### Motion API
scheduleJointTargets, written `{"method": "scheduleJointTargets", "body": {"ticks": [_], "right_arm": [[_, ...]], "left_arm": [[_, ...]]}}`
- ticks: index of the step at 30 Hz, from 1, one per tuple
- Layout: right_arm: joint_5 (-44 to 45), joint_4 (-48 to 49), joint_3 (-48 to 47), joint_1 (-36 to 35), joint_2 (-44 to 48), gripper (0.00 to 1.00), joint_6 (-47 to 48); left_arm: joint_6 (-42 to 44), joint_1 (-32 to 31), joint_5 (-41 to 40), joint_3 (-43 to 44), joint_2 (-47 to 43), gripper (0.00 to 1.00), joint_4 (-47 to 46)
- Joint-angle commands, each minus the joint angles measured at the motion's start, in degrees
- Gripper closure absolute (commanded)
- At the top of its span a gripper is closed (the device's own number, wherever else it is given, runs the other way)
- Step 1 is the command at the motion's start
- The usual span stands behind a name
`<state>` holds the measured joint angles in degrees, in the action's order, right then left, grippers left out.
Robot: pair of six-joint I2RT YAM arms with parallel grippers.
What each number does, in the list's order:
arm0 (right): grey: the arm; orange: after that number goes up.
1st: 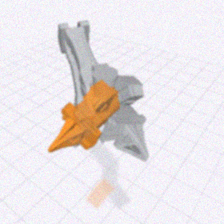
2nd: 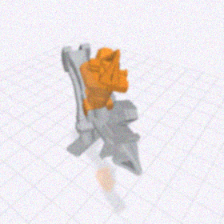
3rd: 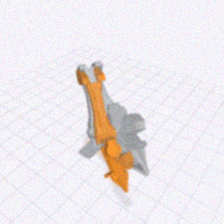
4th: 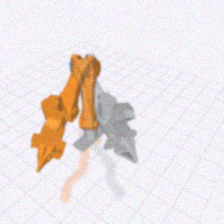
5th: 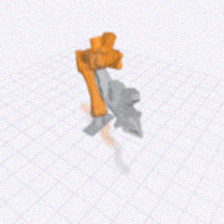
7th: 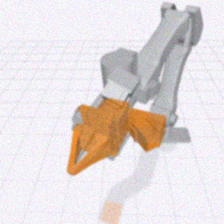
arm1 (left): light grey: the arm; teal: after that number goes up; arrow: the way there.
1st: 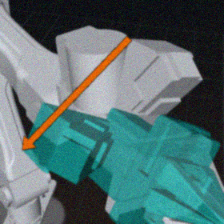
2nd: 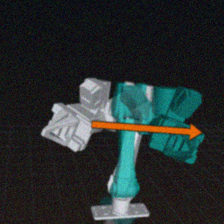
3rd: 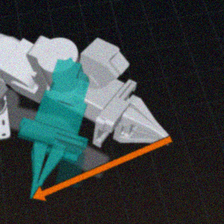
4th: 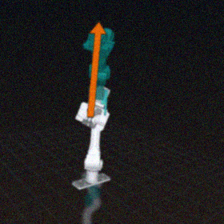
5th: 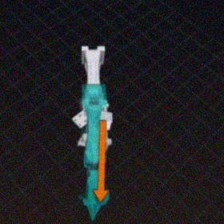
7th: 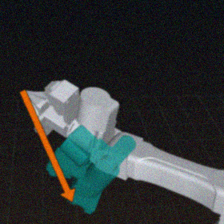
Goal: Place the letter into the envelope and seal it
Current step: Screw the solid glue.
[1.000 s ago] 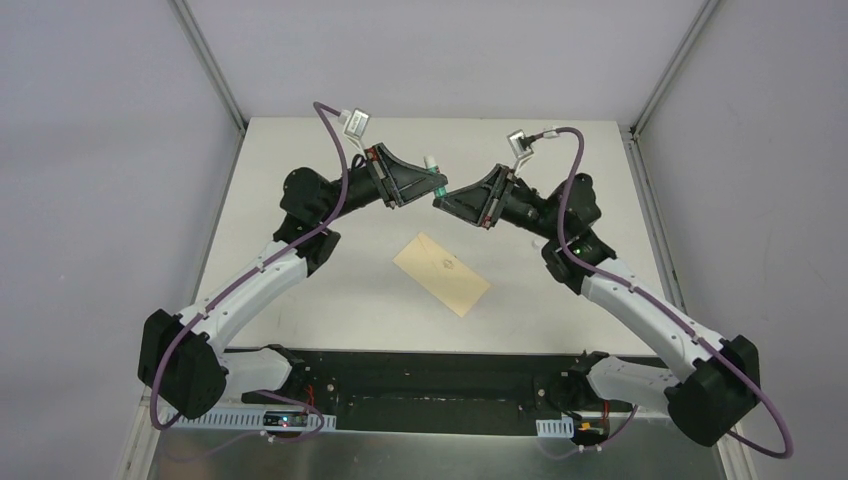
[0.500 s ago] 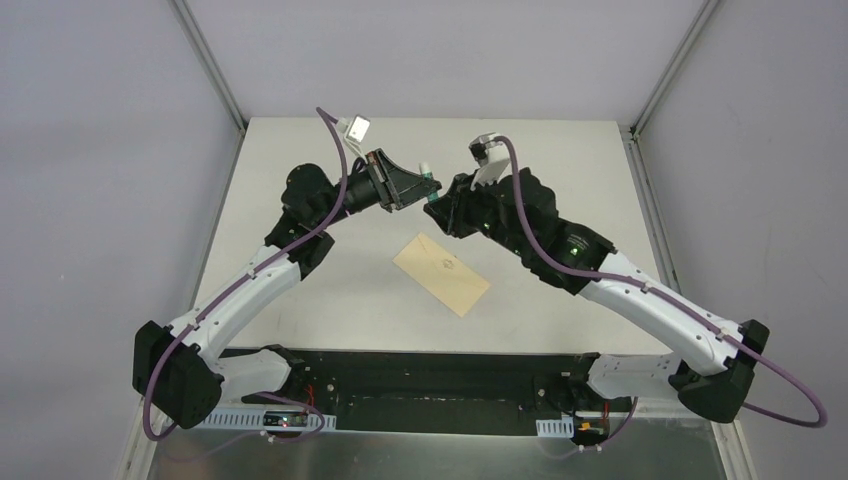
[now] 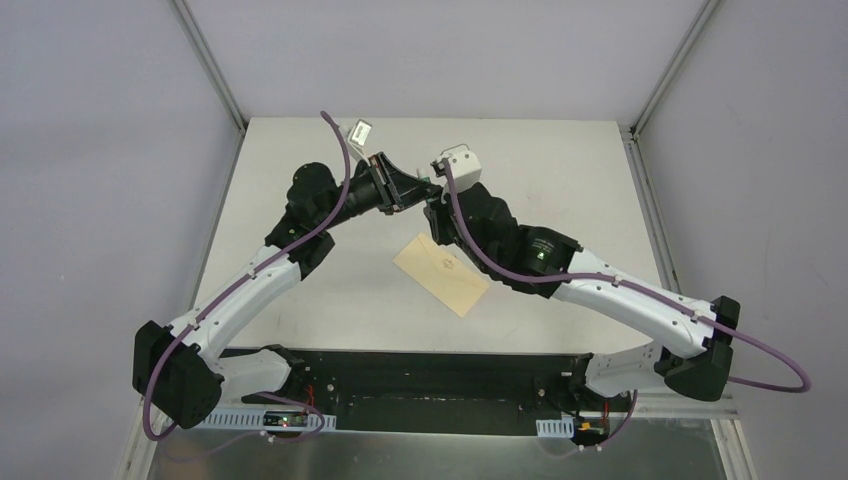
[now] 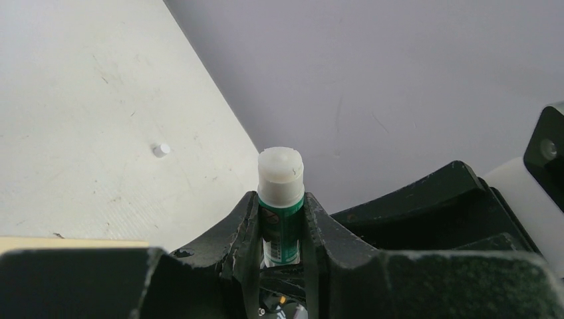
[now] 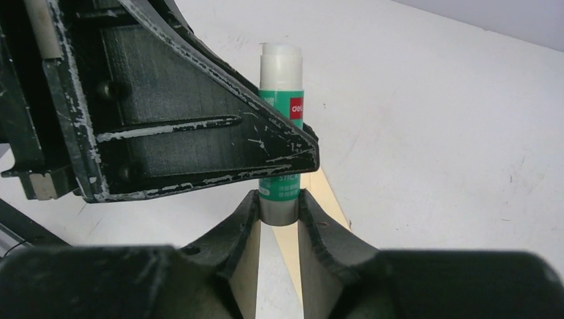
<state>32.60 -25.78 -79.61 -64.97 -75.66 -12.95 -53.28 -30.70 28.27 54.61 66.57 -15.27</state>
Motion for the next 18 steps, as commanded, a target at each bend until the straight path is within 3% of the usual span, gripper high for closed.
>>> {"method": "scheduleJointTargets", "body": {"ticks": [1, 6, 10, 15, 18], "right_arm": [[2.39, -0.85, -1.93, -0.55, 0.29, 0.71, 3.0], [-14.07, 1.61, 1.47, 4.52, 5.04, 0.38, 1.56], [-43.73, 8.25, 7.77, 14.22, 10.87, 0.22, -3.77], [-64.62, 20.17, 13.76, 23.85, 13.28, 0.17, -14.33], [-72.55, 34.85, 18.13, 27.95, 13.46, 0.19, -25.2]], "left_arm": [[0.45, 0.11, -1.95, 1.04, -1.61, 1.0, -1.41], [1.88, 0.56, -0.25, 1.37, -1.88, 1.0, -1.43], [2.25, 0.97, 3.33, 1.82, -1.85, 1.0, -4.66], [-0.14, 0.99, 6.87, 1.71, -1.24, 1.0, -12.3], [-3.28, 0.99, 8.8, 1.24, -0.08, 1.0, -17.93]]}}
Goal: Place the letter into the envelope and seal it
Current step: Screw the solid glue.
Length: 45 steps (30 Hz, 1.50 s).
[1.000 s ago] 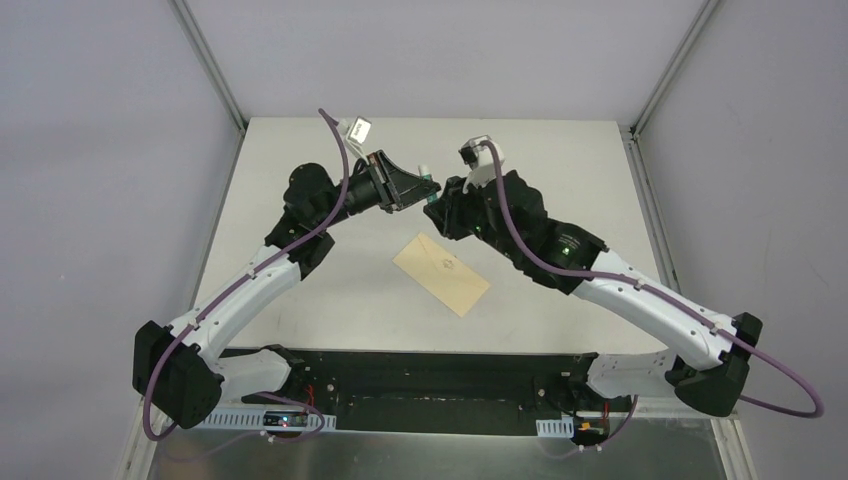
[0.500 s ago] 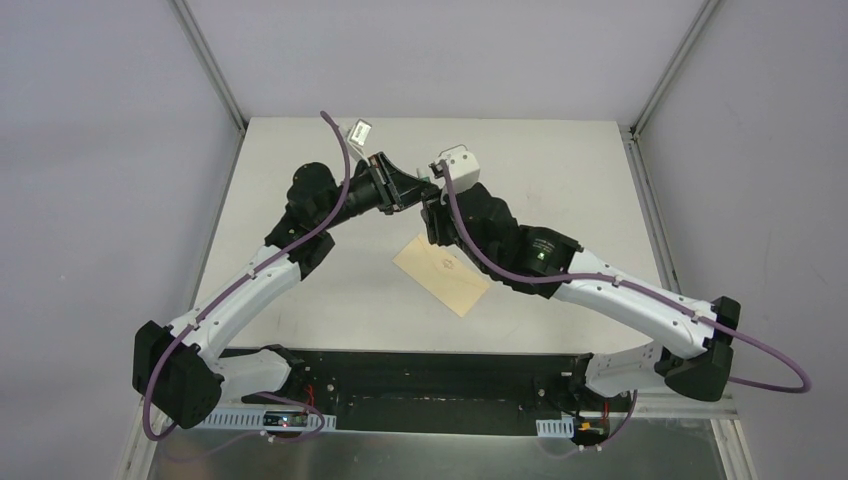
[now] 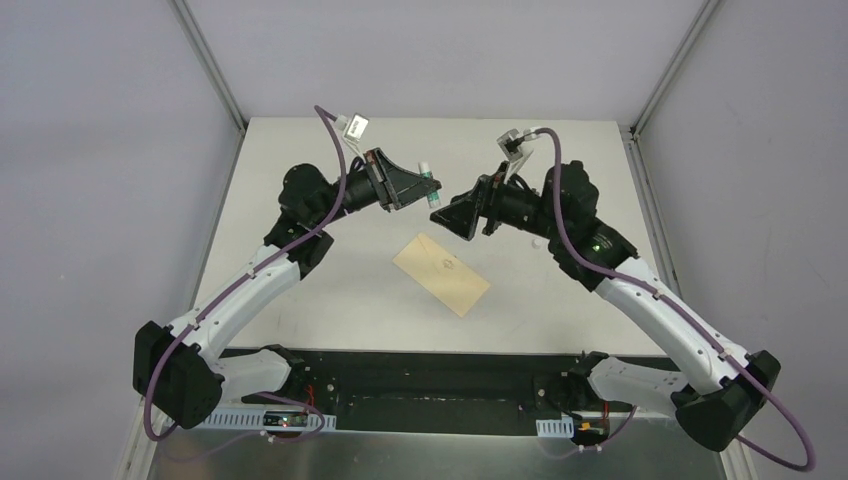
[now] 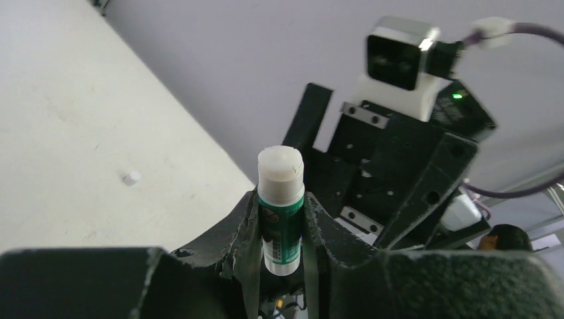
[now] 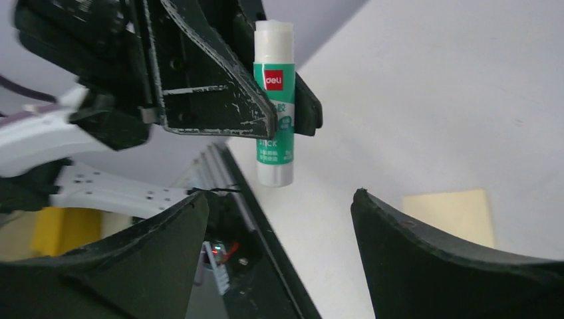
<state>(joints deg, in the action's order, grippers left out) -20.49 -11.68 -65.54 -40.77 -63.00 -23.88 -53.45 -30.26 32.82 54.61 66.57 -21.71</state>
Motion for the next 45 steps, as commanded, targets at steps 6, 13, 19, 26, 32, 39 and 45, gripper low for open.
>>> {"method": "scheduleJointTargets", "body": {"ticks": [6, 13, 19, 26, 32, 39, 45], "right_arm": [[-22.85, 41.85, 9.42, 5.55, -3.07, 0.29, -29.76], [-20.38, 60.62, 13.06, 5.53, -7.71, 0.42, -41.91], [-18.9, 61.86, 13.85, 5.53, -7.84, 0.54, -42.94], [-17.93, 52.77, 13.15, 5.45, -5.49, 0.73, -38.01], [-11.4, 26.69, 7.34, 4.36, -0.93, 0.88, -22.4], [15.92, -5.7, -5.19, -5.44, -2.77, 0.93, -1.9], [37.0, -14.23, -11.75, -14.72, -8.16, 0.96, 3.45]], "left_arm": [[-7.92, 0.58, 4.97, 0.3, 1.98, 1.0, -19.72], [-10.31, 0.58, 3.9, -0.59, 2.95, 1.0, -22.78], [-10.02, 0.57, 2.18, -1.15, 2.61, 1.0, -21.91], [-9.51, 0.57, 1.59, -1.0, 2.44, 1.0, -21.0], [-7.61, 0.55, 1.68, 0.18, 2.06, 1.0, -16.8], [-2.97, 0.06, -1.1, 1.42, 1.11, 1.0, -6.35], [-3.02, -0.38, -3.24, 1.45, 1.97, 1.0, -2.95]]}}
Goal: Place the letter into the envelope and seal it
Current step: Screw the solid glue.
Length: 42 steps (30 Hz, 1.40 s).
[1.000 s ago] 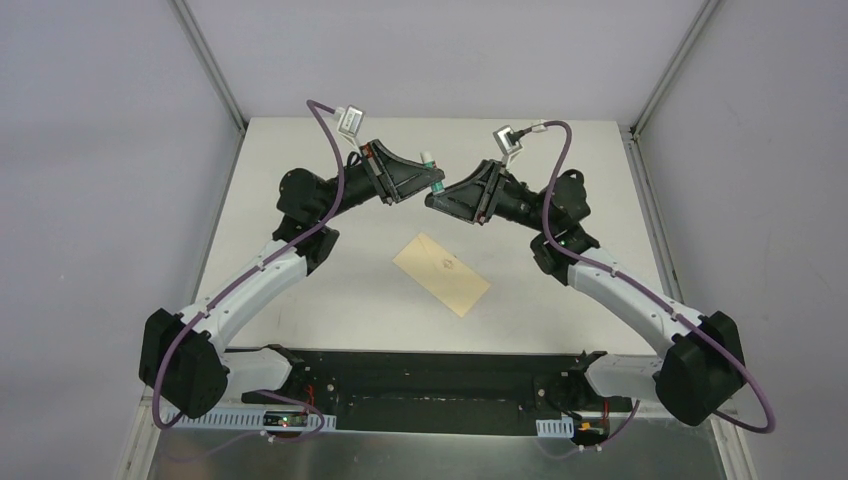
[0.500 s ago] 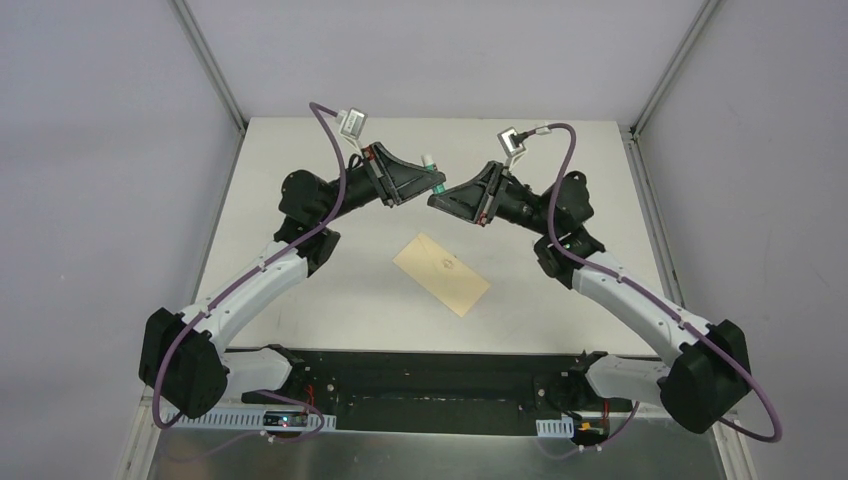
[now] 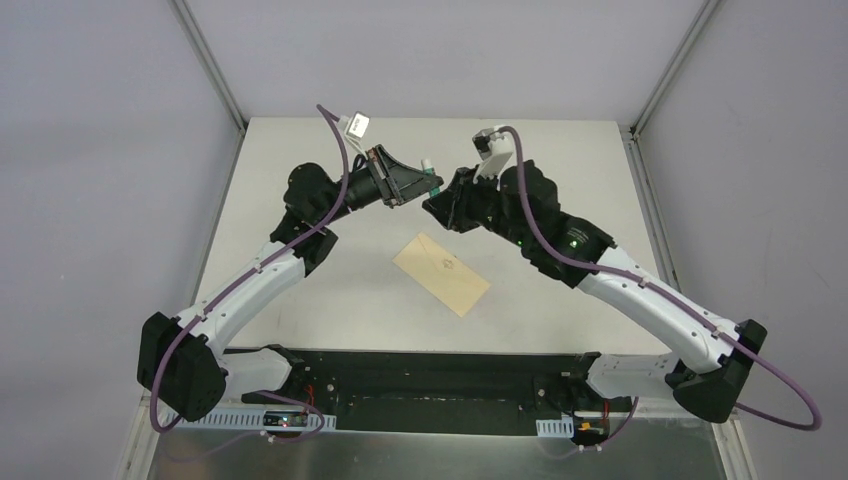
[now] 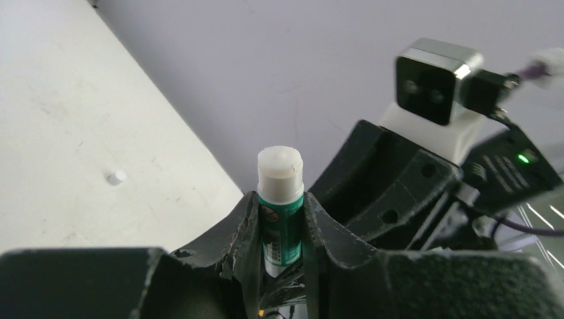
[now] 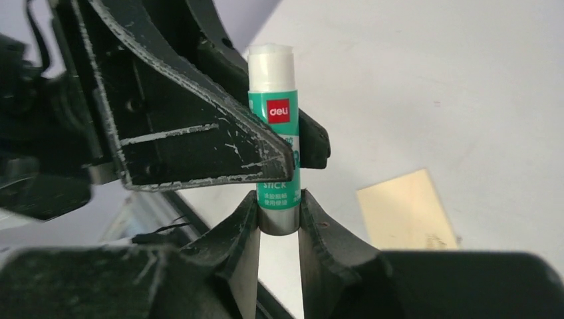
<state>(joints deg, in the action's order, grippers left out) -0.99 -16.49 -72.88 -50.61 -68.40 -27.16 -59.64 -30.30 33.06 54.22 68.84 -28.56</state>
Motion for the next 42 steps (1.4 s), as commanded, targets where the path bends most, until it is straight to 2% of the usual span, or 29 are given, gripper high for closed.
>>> {"method": "scheduleJointTargets", "body": {"ticks": [1, 7, 9, 11, 16, 19, 22, 27, 32, 36, 42], "right_arm": [[20.38, -10.23, -5.03, -5.95, -3.29, 0.96, 6.74], [32.42, -14.88, -9.01, -10.3, -6.99, 0.93, 6.55], [32.22, -15.62, -8.98, -10.47, -7.66, 0.86, 6.12], [30.15, -15.16, -7.79, -10.48, -7.04, 0.71, 6.07], [14.86, -12.39, -3.76, -6.66, -1.37, 0.41, 5.93], [-0.09, -9.59, -0.02, -1.83, 2.78, 0.29, 4.28], [-10.19, -4.18, 4.95, 1.86, 7.62, 0.2, 1.28], [-25.22, 7.98, 13.38, 11.89, 13.33, 0.21, -7.67], [-39.59, 27.5, 18.03, 21.1, 12.28, 0.32, -21.06], [-42.37, 36.5, 19.07, 24.87, 9.92, 0.35, -27.34], [-41.95, 38.54, 19.3, 25.52, 8.04, 0.39, -27.51]], "left_arm": [[3.33, -0.41, -4.26, 1.78, -0.55, 1.0, 5.12], [3.07, -0.97, -7.54, 0.54, -1.01, 1.0, 8.89], [2.55, -1.03, -7.71, -0.03, -0.63, 1.0, 8.17], [2.17, -1.07, -7.71, -0.44, -0.22, 1.0, 7.45], [2.69, -1.08, -6.31, -0.29, 0.95, 1.0, 5.35], [3.39, -1.1, -4.99, 0.11, 1.61, 1.0, 3.87], [3.79, -1.09, -2.67, 0.46, 2.52, 1.0, 0.51], [1.94, -1.07, 2.28, 0.99, 5.51, 1.0, -9.91], [-1.58, -1.05, 6.38, 2.64, 8.85, 1.0, -17.21], [-2.57, -0.99, 5.66, 2.43, 9.38, 1.0, -19.77], [-7.04, -0.92, 5.95, 3.24, 12.1, 1.0, -26.06]]}}
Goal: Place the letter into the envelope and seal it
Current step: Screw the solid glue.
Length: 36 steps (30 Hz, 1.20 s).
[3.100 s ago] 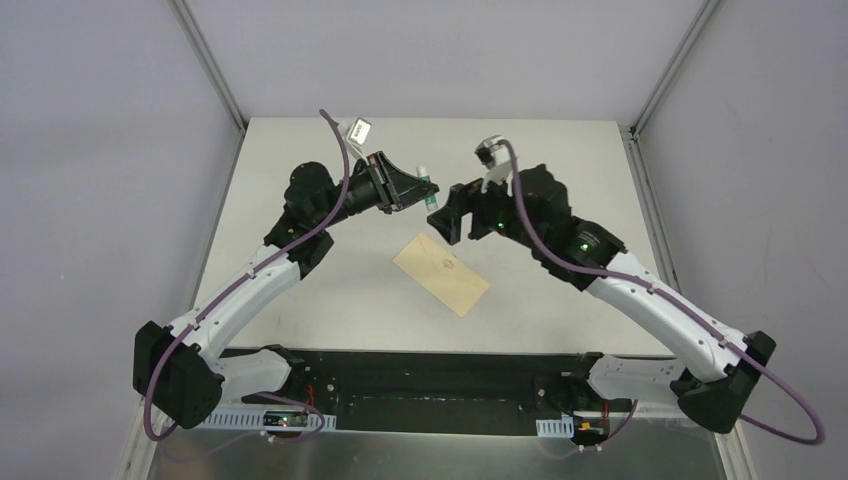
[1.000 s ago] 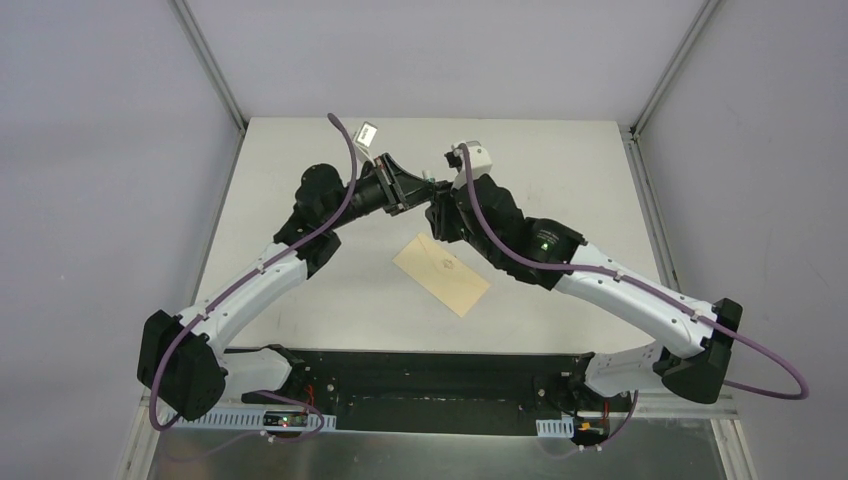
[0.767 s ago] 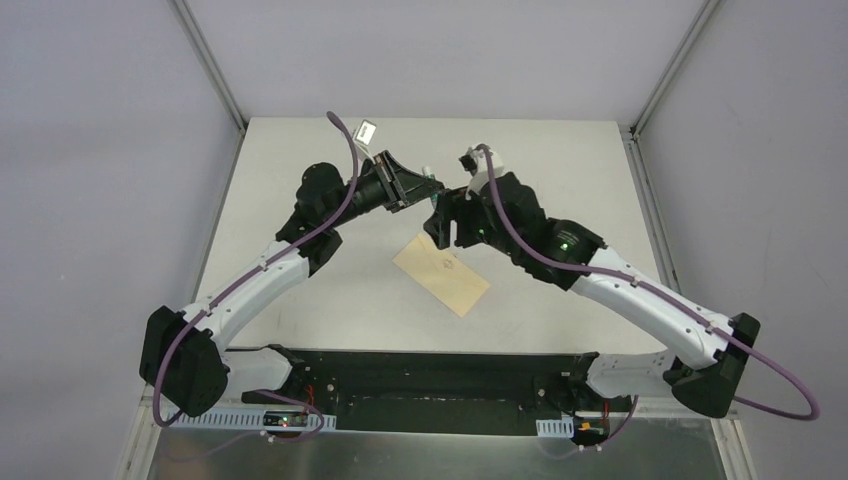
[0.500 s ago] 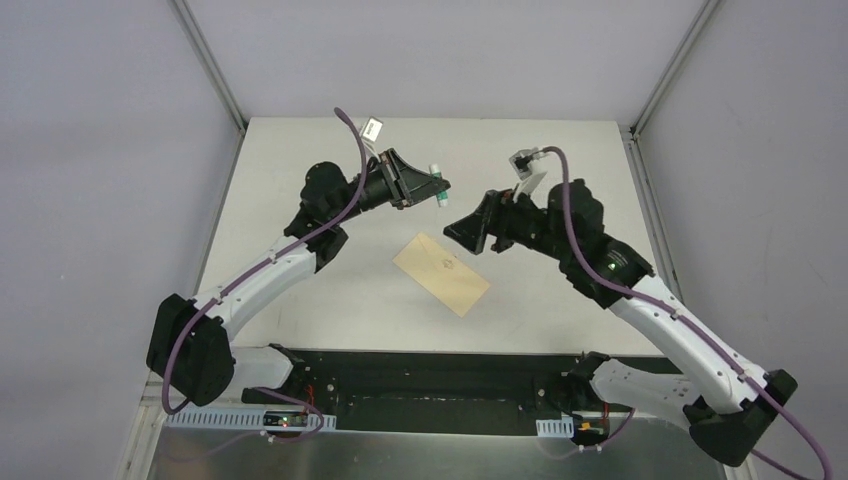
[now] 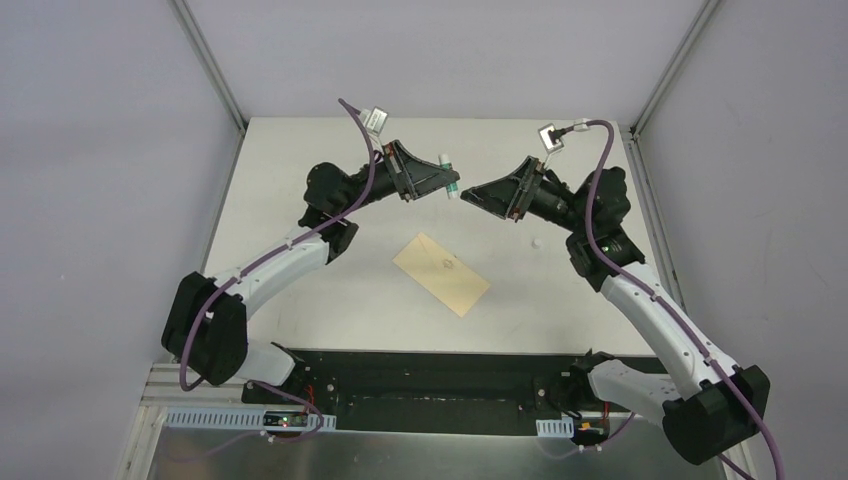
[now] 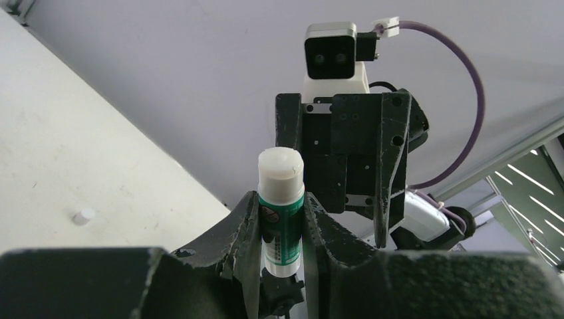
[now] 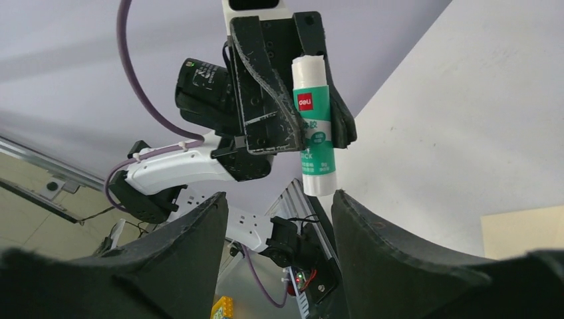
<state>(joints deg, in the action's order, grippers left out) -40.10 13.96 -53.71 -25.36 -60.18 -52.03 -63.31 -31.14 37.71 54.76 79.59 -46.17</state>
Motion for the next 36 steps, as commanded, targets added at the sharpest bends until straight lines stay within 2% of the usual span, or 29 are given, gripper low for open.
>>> {"method": "scheduleJointTargets", "body": {"ticks": [1, 13, 26, 36], "right_arm": [[-2.33, 8.09, 0.32, 0.3, -0.32, 0.39, -2.43], [-0.71, 10.12, 1.01, 0.29, -2.48, 0.45, -2.64], [1.45, 9.74, -0.25, 0.34, -4.33, 0.49, -1.67], [0.83, 9.85, -2.6, 0.4, -5.36, 0.57, -1.73]], "left_arm": [[-4.09, -0.07, 1.42, 3.1, 1.98, 1.0, -9.16], [-11.87, 0.02, 0.19, 8.51, 10.15, 1.0, -18.22], [-12.92, 0.02, 0.02, 8.87, 9.92, 1.0, -17.46], [-12.86, 0.02, 0.43, 8.41, 9.77, 1.0, -16.53]]}}
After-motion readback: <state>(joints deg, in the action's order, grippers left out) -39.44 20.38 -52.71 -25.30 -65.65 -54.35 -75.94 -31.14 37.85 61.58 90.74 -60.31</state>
